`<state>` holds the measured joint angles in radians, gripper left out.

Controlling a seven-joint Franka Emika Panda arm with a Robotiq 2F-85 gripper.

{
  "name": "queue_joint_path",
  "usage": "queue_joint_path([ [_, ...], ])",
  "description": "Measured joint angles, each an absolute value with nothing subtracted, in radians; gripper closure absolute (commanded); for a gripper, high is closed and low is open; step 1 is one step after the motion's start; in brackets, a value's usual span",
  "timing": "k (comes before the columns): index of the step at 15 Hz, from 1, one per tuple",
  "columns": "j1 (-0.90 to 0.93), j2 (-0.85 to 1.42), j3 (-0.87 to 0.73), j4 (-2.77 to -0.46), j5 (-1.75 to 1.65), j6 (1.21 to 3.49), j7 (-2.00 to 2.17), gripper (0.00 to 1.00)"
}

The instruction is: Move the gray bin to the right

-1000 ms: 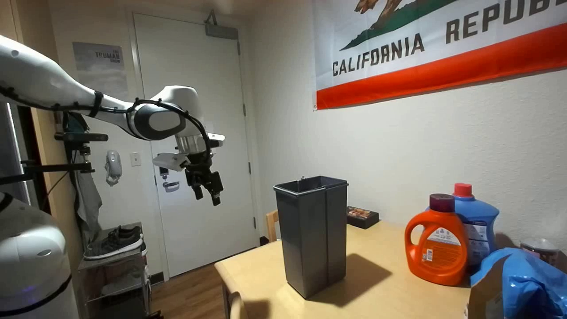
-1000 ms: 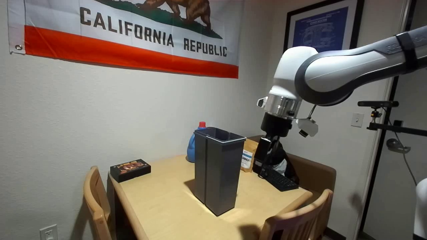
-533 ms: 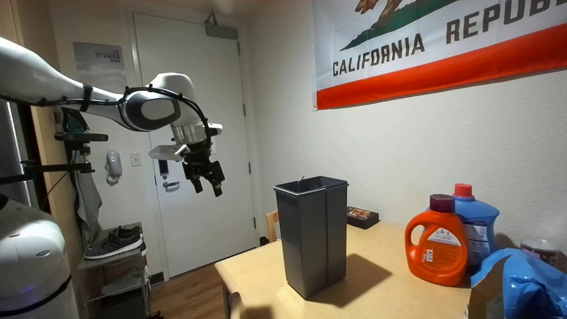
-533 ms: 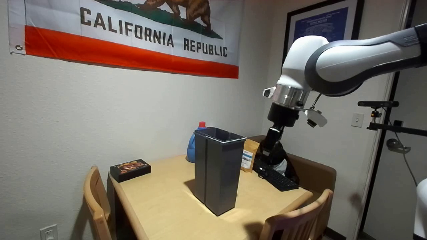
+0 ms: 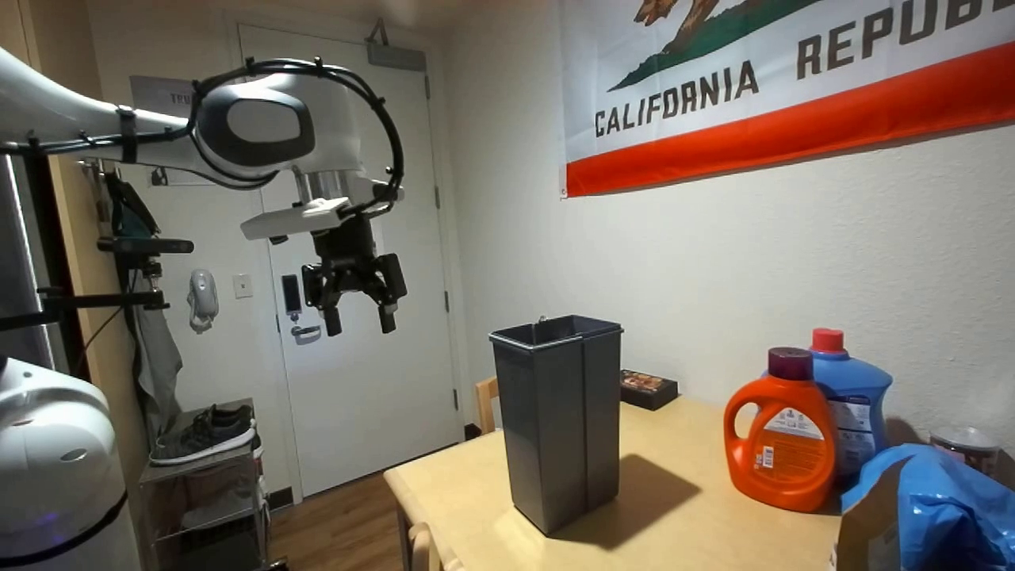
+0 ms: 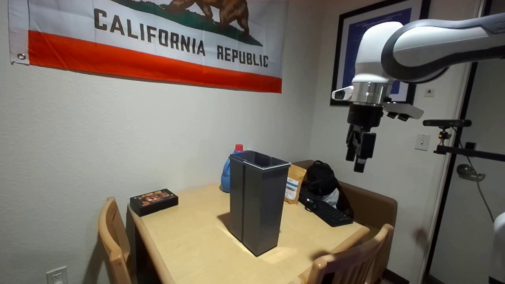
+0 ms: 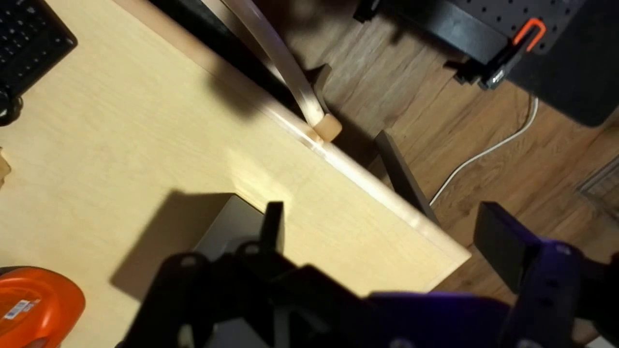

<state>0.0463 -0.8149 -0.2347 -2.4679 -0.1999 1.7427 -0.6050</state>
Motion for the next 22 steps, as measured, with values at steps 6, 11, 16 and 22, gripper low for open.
queue_joint_path([
  [6,0.047,-0.815,-0.25,-2.459,-0.216,1.73,-0.652,0.0],
  [11,0.088,-0.808,-0.269,-2.476,-0.216,1.706,-0.869,0.0],
  [16,0.094,-0.789,-0.294,-2.467,-0.225,1.659,-1.143,0.0],
  [22,0.091,-0.725,-0.278,-2.411,-0.309,1.593,-1.279,0.0],
])
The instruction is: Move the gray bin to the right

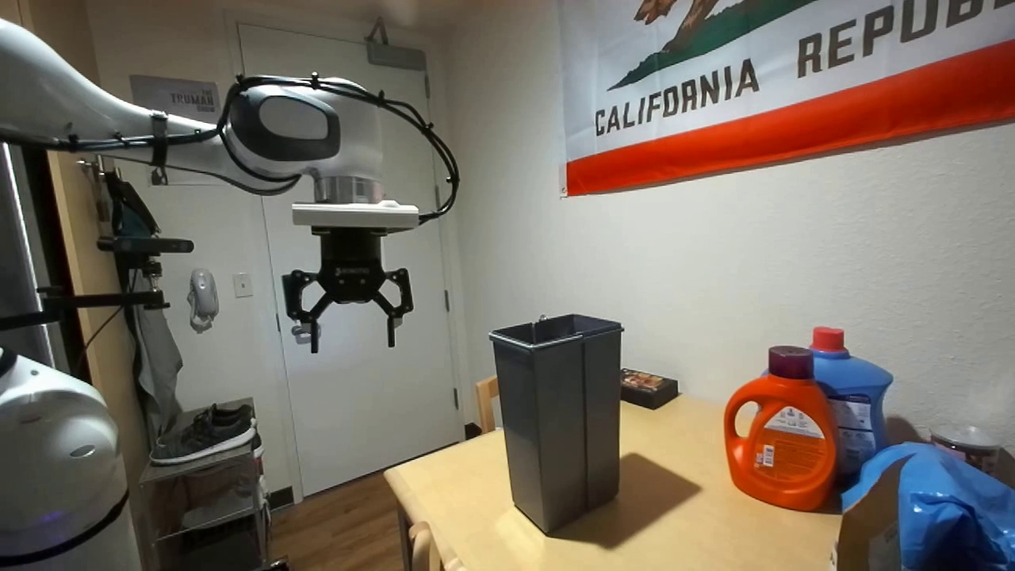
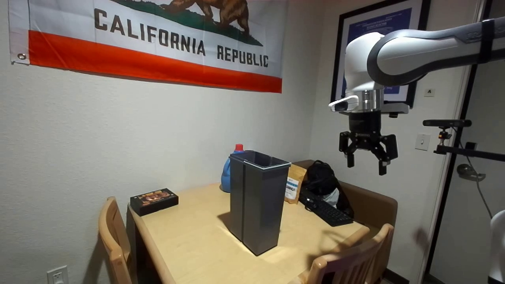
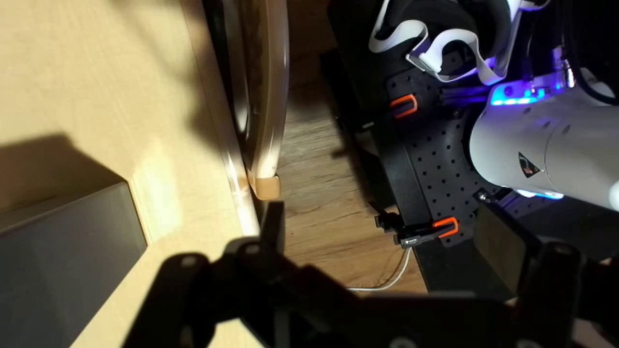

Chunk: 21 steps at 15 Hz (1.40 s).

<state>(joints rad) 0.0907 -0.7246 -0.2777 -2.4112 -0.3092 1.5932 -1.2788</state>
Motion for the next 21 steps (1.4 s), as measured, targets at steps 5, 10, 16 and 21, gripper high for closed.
queue_joint_path([
  [5,0.087,-0.724,-0.277,-2.412,-0.308,1.612,-1.279,0.0],
  [10,0.089,-0.691,-0.268,-2.33,-0.309,1.753,-1.28,0.0],
  [16,0.091,-0.561,-0.279,-2.16,-0.242,1.828,-1.392,0.0],
  [21,0.09,-0.393,-0.283,-1.945,-0.1,1.783,-1.475,0.0],
])
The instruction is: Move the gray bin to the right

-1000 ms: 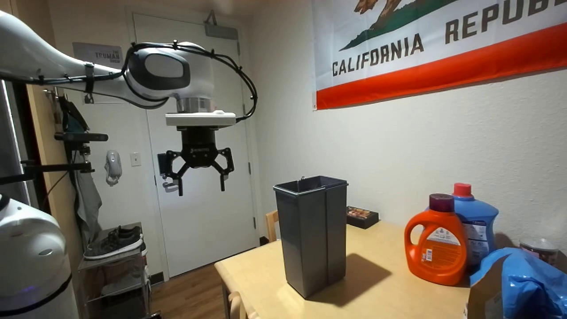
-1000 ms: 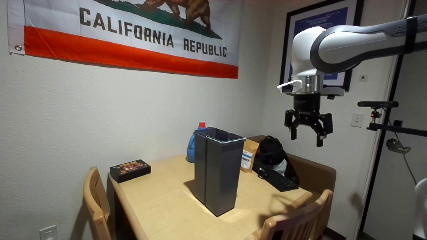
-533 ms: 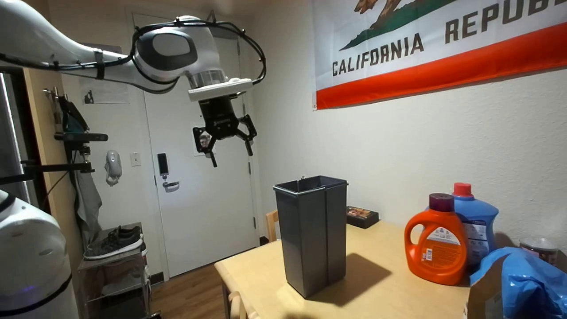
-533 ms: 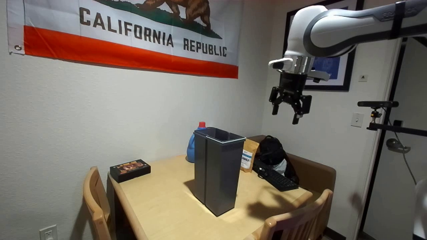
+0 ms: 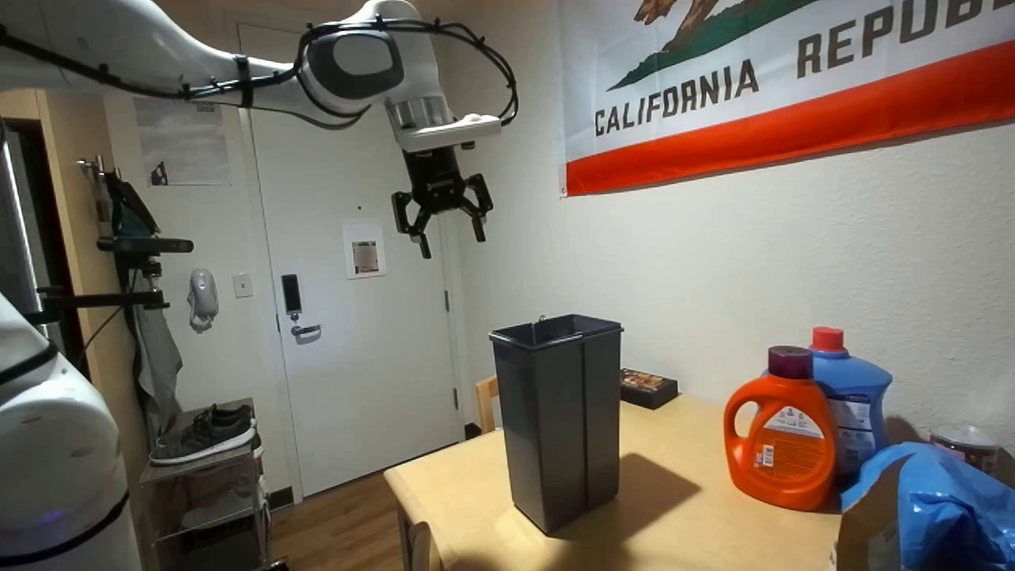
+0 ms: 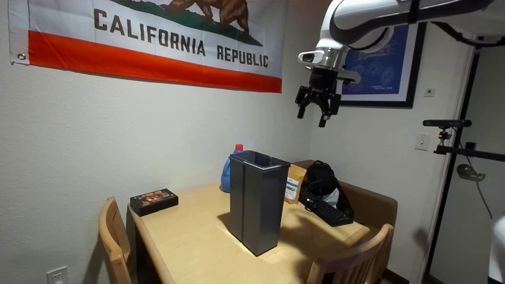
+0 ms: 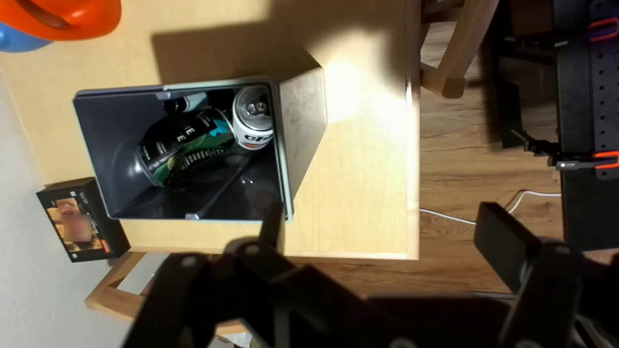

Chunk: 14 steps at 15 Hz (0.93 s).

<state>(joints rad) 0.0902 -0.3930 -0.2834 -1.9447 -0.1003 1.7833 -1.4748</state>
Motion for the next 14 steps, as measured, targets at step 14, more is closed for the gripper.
queue_joint_path([
  [14,-0.028,0.112,-0.181,-1.53,-0.007,1.571,-1.493,0.0],
])
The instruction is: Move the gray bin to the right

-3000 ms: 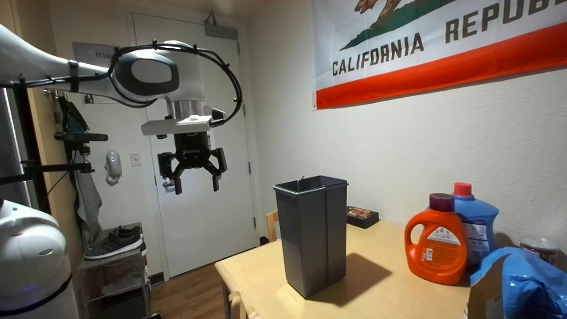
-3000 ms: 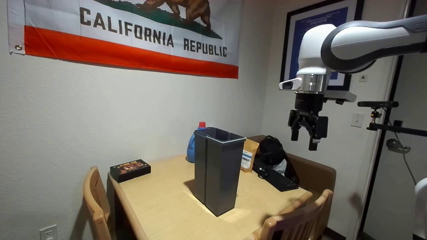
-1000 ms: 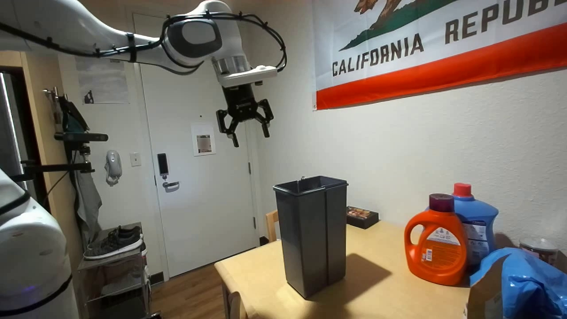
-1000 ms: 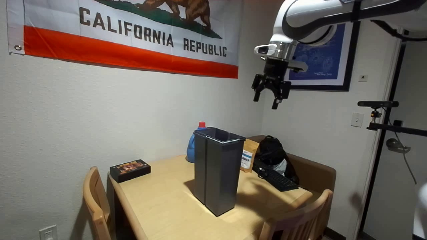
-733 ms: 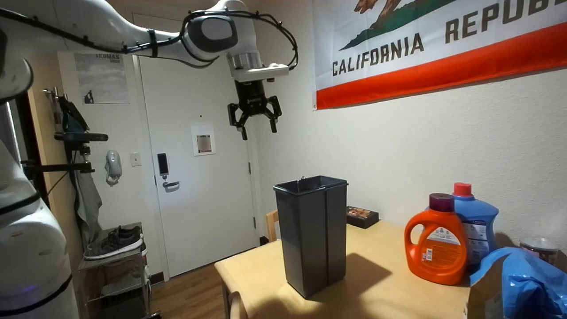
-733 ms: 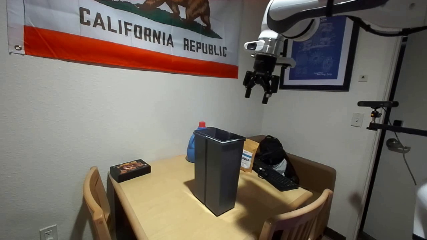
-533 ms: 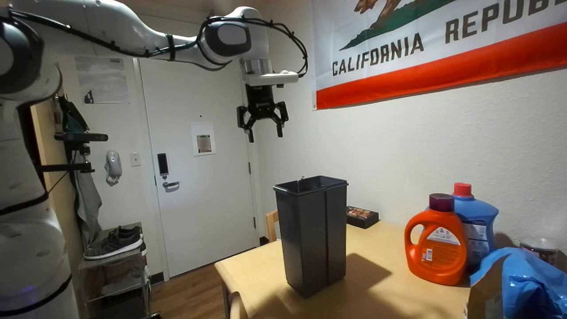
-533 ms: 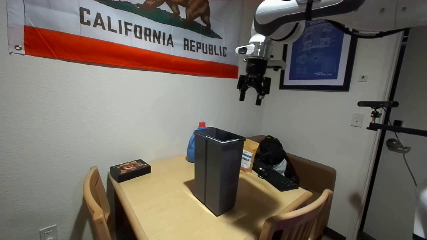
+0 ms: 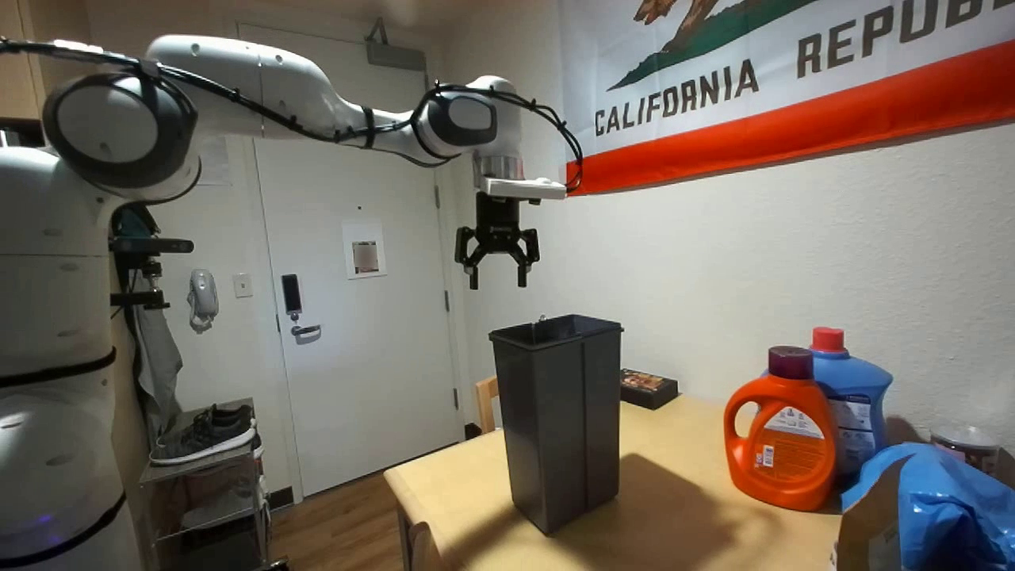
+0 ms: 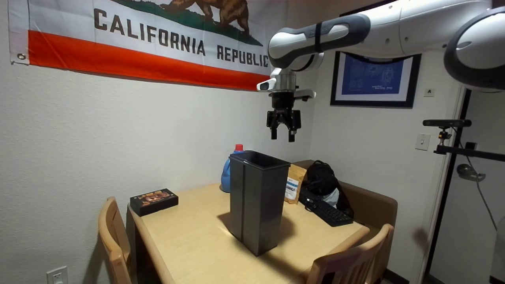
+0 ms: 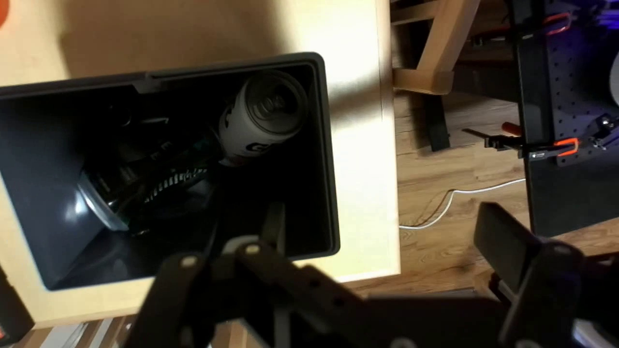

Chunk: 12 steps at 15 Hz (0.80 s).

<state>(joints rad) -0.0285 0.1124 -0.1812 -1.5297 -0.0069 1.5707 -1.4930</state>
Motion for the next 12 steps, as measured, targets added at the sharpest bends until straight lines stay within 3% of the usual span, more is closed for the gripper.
queue_joint_path([
  [12,-0.07,0.17,-0.107,-1.611,-0.041,1.57,-1.493,0.0],
])
